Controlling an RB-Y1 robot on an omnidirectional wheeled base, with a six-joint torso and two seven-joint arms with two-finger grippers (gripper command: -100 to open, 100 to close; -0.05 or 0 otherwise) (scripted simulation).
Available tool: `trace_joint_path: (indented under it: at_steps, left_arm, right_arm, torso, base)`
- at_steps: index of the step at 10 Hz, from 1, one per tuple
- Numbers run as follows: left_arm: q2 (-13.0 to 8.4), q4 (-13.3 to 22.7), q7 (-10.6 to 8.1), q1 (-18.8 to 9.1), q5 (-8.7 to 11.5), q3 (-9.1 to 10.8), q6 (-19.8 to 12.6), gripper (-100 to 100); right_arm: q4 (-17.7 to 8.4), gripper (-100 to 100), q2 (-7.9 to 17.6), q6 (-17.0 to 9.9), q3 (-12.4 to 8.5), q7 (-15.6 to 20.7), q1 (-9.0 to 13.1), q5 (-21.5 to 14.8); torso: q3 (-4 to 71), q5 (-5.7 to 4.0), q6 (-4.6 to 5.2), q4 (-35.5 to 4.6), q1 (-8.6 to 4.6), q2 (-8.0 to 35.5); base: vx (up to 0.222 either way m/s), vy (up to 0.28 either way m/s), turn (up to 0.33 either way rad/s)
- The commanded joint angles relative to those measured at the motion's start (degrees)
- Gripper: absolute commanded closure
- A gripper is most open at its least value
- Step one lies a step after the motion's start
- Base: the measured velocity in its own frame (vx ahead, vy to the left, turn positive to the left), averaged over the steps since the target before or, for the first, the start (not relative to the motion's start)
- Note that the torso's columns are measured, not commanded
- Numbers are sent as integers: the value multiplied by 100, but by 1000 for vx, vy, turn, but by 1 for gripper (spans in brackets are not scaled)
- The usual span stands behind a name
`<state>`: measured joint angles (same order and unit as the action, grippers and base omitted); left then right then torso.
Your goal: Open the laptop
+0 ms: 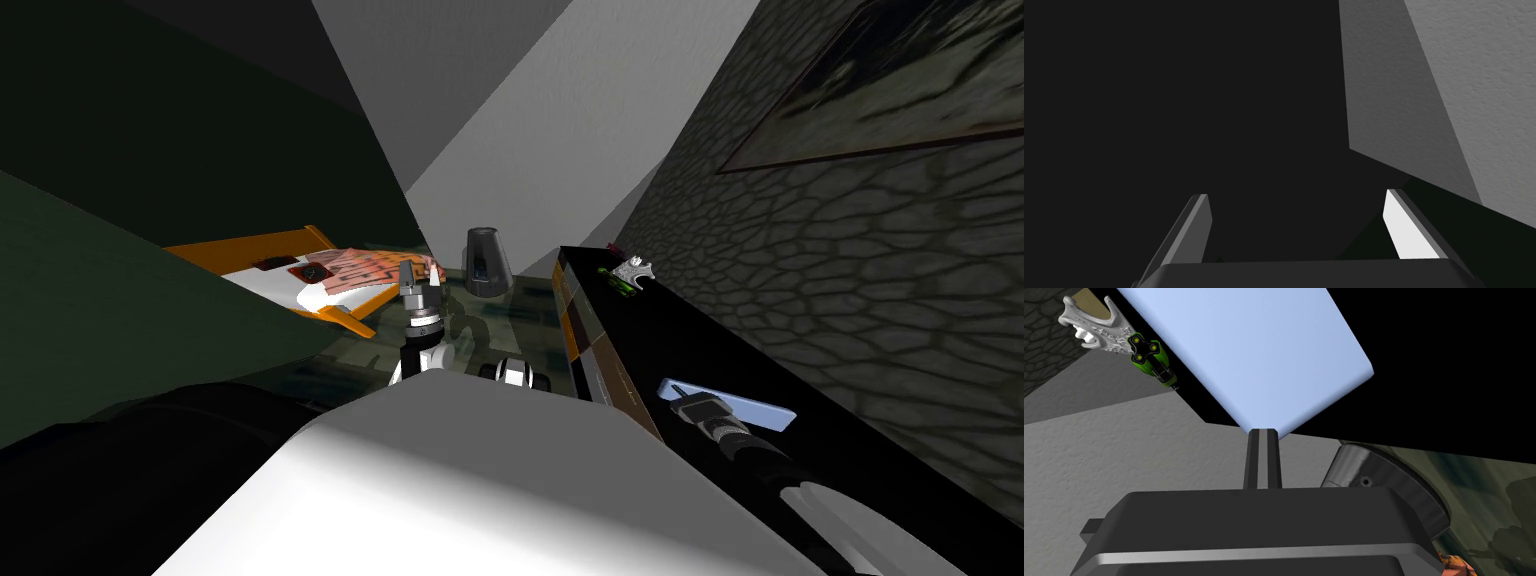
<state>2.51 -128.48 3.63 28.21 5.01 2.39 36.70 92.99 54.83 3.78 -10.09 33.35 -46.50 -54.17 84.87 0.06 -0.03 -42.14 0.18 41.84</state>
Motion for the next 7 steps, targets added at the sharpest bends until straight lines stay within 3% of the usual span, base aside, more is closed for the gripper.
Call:
trace_joint_path:
  at_steps: [1,5,6,7]
  left_arm:
    - [0,0,0,0,0,0,0,0]
    - [0,0,0,-1,0,0,0,0]
    - [0,0,0,-1,0,0,0,0]
    - [0,0,0,-2,0,0,0,0]
  right_arm:
    - [-118,100,281,151,-10,-124,-328,94]
    - [-275,100,725,382,-33,-311,-850,242]
    - [-192,100,661,323,-50,-282,-833,223]
    - [-69,-100,663,366,-187,-335,-665,221]
  torso:
    - [-22,-2,2,-10,-11,35]
    - [-27,-8,1,-13,-27,39]
    - [-25,-7,-3,-13,-24,36]
    - [-40,-8,-3,-19,-24,61]
  base:
    - [160,49,8]
    - [156,33,11]
    - [69,10,-6]
    - [-33,35,-95]
